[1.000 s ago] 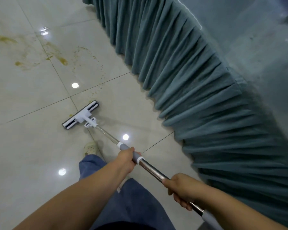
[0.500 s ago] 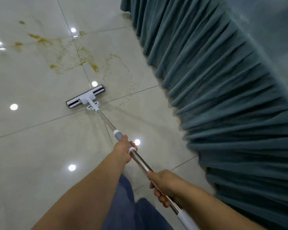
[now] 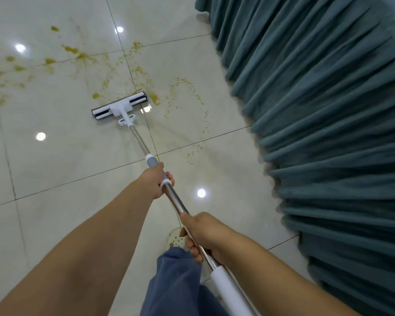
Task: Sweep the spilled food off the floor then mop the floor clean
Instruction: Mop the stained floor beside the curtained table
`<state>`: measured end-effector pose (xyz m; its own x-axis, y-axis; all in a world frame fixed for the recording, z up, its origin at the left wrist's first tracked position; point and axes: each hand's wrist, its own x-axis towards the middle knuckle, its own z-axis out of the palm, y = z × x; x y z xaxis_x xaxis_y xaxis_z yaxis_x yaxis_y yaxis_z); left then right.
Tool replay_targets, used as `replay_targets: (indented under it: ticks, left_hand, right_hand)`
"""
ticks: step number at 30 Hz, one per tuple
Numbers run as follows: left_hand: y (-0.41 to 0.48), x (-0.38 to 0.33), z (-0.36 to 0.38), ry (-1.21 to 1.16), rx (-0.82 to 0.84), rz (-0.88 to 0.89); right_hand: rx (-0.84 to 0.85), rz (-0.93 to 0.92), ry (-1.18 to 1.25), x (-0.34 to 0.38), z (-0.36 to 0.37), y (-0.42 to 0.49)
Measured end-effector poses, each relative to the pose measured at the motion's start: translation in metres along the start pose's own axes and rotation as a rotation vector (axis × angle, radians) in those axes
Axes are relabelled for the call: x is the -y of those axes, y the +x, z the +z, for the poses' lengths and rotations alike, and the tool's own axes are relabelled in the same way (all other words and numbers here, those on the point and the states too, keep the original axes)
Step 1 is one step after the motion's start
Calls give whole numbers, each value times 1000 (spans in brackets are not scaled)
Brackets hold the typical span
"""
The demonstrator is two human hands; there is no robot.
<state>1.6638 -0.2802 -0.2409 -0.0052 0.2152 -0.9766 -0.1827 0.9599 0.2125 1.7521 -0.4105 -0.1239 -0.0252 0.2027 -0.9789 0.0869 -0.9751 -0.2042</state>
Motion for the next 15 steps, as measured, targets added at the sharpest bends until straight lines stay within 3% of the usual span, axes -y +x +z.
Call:
replay_targets:
  ticks: [10, 15]
  left_hand:
    - [-10, 37, 43, 16, 98, -65]
    - [-38, 90, 77, 12, 101, -137]
  right_hand:
    - [-70, 6, -29, -30, -57, -28]
    - [-61, -22, -61, -80, -95, -60]
